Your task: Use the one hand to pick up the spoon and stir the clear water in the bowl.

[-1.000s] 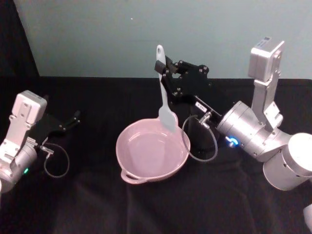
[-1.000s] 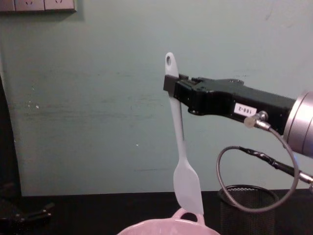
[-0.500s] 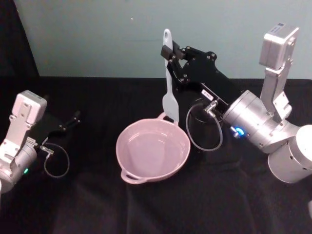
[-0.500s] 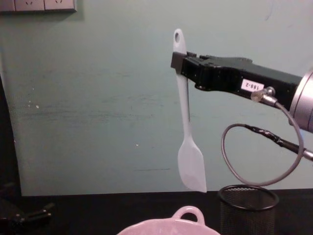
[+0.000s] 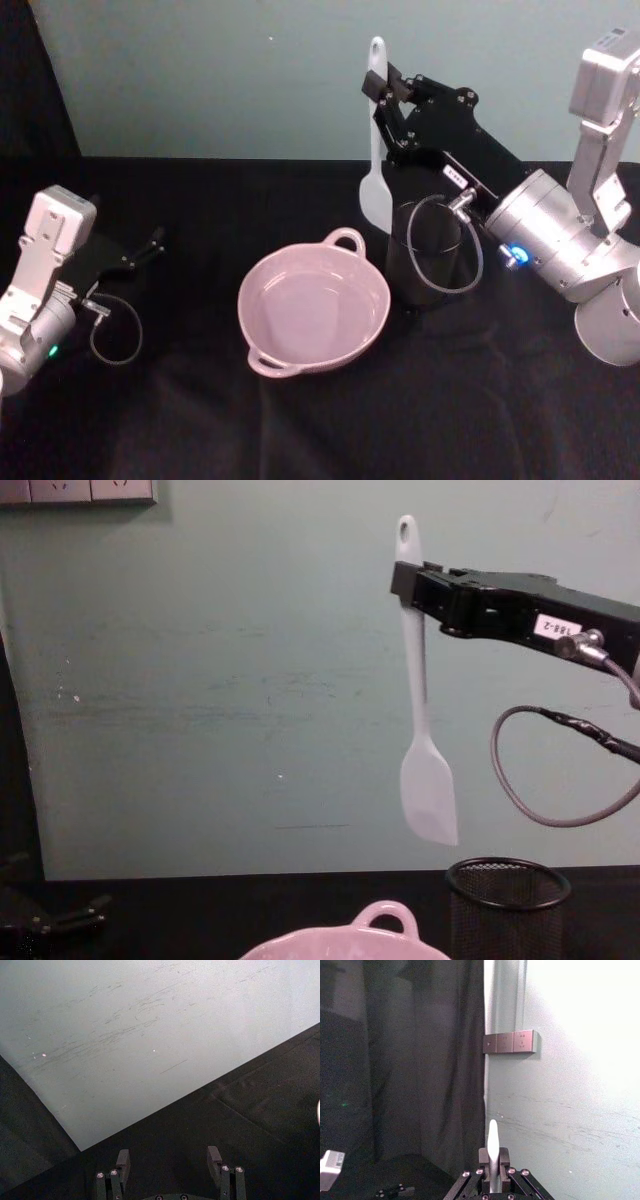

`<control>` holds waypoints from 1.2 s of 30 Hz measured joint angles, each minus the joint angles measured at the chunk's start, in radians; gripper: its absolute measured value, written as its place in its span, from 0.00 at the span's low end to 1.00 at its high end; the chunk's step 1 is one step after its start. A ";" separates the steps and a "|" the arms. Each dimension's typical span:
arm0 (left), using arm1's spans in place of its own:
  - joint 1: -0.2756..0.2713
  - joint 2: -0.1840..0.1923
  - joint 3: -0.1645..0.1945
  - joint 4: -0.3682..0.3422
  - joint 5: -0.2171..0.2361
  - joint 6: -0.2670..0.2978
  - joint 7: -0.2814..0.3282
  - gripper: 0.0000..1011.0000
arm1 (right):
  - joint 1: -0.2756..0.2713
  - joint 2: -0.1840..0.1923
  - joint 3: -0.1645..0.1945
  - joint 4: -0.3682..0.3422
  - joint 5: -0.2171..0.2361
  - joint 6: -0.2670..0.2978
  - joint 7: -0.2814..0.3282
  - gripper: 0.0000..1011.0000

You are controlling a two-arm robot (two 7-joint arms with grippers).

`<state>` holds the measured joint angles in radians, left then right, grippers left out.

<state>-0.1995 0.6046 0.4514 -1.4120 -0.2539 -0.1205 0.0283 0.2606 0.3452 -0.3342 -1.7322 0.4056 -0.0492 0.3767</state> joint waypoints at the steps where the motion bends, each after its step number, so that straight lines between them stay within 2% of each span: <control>1: 0.000 0.000 0.000 0.000 0.000 0.000 0.000 1.00 | 0.000 0.001 0.003 0.001 0.002 0.000 -0.001 0.11; 16: 0.000 0.000 0.000 0.000 0.000 0.000 0.000 1.00 | 0.027 0.027 0.024 0.059 -0.004 -0.007 0.010 0.11; 36: 0.000 0.000 0.000 0.000 0.000 0.000 0.000 1.00 | 0.049 0.010 0.049 0.178 -0.018 -0.065 0.018 0.11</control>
<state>-0.1995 0.6047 0.4514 -1.4120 -0.2539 -0.1205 0.0283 0.3098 0.3550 -0.2855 -1.5538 0.3880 -0.1139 0.3948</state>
